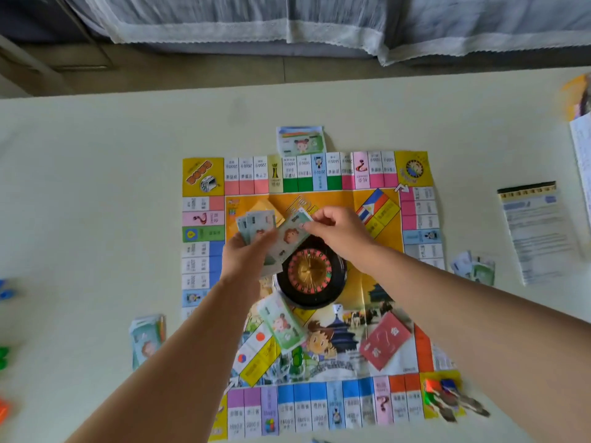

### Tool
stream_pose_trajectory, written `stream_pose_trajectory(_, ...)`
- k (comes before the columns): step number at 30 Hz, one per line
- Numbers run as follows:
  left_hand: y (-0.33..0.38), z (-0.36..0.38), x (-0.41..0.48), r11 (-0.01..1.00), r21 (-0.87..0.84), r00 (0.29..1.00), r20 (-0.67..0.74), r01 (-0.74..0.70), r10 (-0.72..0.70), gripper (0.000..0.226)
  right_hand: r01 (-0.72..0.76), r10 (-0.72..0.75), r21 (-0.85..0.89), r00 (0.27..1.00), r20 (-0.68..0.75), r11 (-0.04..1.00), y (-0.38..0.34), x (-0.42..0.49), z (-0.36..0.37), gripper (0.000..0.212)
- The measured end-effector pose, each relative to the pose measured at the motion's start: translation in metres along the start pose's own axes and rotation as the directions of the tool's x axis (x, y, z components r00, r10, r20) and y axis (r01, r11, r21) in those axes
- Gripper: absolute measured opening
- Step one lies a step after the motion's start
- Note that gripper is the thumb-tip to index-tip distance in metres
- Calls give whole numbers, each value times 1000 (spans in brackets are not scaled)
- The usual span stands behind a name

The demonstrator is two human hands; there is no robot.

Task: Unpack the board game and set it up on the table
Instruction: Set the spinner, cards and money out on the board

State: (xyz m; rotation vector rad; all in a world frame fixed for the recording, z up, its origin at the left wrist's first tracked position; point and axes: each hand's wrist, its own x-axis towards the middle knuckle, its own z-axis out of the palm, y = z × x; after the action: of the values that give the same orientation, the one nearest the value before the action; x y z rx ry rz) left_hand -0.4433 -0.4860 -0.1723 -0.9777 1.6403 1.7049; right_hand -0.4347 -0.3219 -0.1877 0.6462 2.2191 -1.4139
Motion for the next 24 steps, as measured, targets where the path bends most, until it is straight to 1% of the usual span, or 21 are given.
stream_pose_trajectory(1, 6, 6, 8, 1000, -17, 1000, -25, -13, 13, 18, -8, 9, 44, 1000, -14, 999, -3, 10, -6, 15)
stream_pose_trajectory(3, 16, 15, 22, 998, 2, 994, -88, -65, 65, 19, -34, 41, 139, 998, -46, 990, -9, 31, -17, 11)
stream_pose_trajectory(6, 29, 27, 41, 989, 20, 977, -154, -145, 146, 7, -54, 93, 298, 988, -121, 953, -21, 61, -28, 9)
stream_pose_trajectory(8, 39, 36, 50, 983, 0, 970, -163, -182, 180, 12, -64, 136, 388, 977, -162, 919, -28, 77, -32, 8)
stream_pose_trajectory(10, 47, 45, 57, 979, -31, 973, -121, -200, 195, 9, -55, 145, 418, 971, -188, 907, -35, 91, -33, 12)
stream_pose_trajectory(12, 54, 51, 60, 980, -35, 978, -85, -195, 192, 12, -49, 148, 399, 964, -222, 916, -40, 103, -33, 12)
stream_pose_trajectory(14, 59, 54, 63, 981, -17, 981, -38, -192, 191, 15, -64, 152, 312, 952, -267, 948, -40, 115, -34, 11)
stream_pose_trajectory(16, 59, 55, 62, 979, 53, 980, 10, -198, 197, 17, -94, 152, 180, 929, -339, 979, -36, 118, -34, 19)
stream_pose_trajectory(18, 56, 56, 56, 972, 132, 981, 43, -194, 190, 18, -80, 121, 121, 916, -382, 989, -31, 110, -34, 25)
stream_pose_trajectory(19, 54, 58, 53, 969, 159, 981, 66, -190, 181, 19, -37, 82, 129, 926, -368, 991, -29, 101, -36, 26)
stream_pose_trajectory(21, 48, 62, 44, 960, 214, 979, 128, -182, 157, 19, 75, -30, 156, 961, -275, 985, -29, 78, -35, 29)
stream_pose_trajectory(23, 42, 72, 32, 928, 322, 969, 212, -188, 122, 19, 158, -127, 184, 978, -168, 970, -26, 56, -38, 32)
stream_pose_trajectory(24, 38, 80, 25, 910, 373, 963, 253, -183, 90, 18, 190, -170, 169, 977, -128, 967, -21, 45, -39, 30)
